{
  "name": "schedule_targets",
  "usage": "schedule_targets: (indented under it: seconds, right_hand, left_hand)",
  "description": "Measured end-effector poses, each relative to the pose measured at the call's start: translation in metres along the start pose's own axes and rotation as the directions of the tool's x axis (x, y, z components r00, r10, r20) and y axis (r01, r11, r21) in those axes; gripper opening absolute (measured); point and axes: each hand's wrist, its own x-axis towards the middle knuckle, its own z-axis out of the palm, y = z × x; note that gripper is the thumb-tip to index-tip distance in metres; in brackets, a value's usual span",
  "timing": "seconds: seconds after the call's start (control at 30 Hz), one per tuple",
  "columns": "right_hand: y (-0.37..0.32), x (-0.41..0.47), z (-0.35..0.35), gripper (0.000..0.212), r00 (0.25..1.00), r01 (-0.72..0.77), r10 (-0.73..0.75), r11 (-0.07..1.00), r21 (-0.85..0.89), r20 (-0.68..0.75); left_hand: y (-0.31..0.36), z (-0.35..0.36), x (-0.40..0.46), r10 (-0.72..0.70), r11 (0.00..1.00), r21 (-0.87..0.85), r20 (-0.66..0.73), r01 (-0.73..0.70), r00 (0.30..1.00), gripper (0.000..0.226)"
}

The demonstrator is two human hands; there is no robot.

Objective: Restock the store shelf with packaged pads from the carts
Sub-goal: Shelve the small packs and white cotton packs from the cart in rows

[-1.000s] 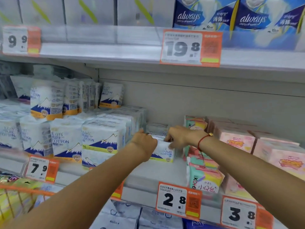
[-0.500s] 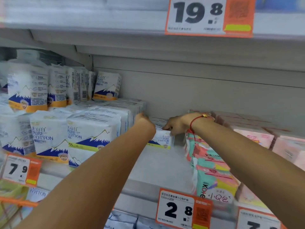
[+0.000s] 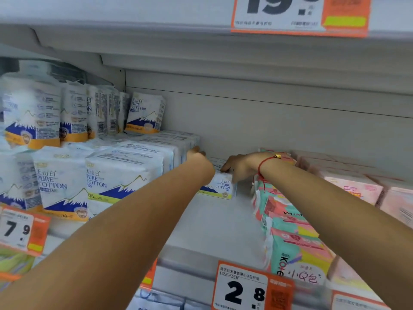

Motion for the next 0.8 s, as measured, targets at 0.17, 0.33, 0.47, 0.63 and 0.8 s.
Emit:
schedule_targets:
  seconds: [0.17,0.33,0.47,0.63,0.8]
  right_hand:
    - [0.000,-0.023,0.002,0.079,0.999,-0.032,0.033,0.991,0.132,-0.008]
    - [-0.015,-0.092,-0.003,0.050,0.969,0.170,-0.120,0.958,0.232,-0.215]
    - [-0.040,-0.142,0.007,0.024,0.918,0.351,-0.231,0.850,0.392,-0.321]
    - [-0.098,-0.189,0.035,0.015,0.882,0.469,-0.337,0.694,0.546,-0.329]
    - [-0.179,-0.204,0.061,0.015,0.791,0.607,-0.476,0.527,0.594,-0.386]
  left_hand:
    - [0.001,-0.009,-0.023,-0.013,1.000,0.020,-0.056,0.014,0.998,0.047]
    - [-0.004,-0.015,-0.085,0.044,0.990,-0.122,-0.219,-0.072,0.975,0.040]
    - [-0.010,-0.010,-0.166,0.066,0.900,-0.404,-0.252,-0.167,0.965,0.037]
    - [-0.021,0.018,-0.268,-0.008,0.777,-0.618,-0.200,-0.120,0.980,0.031]
    - [-0.037,0.077,-0.333,-0.141,0.646,-0.763,-0.076,0.033,0.987,0.026]
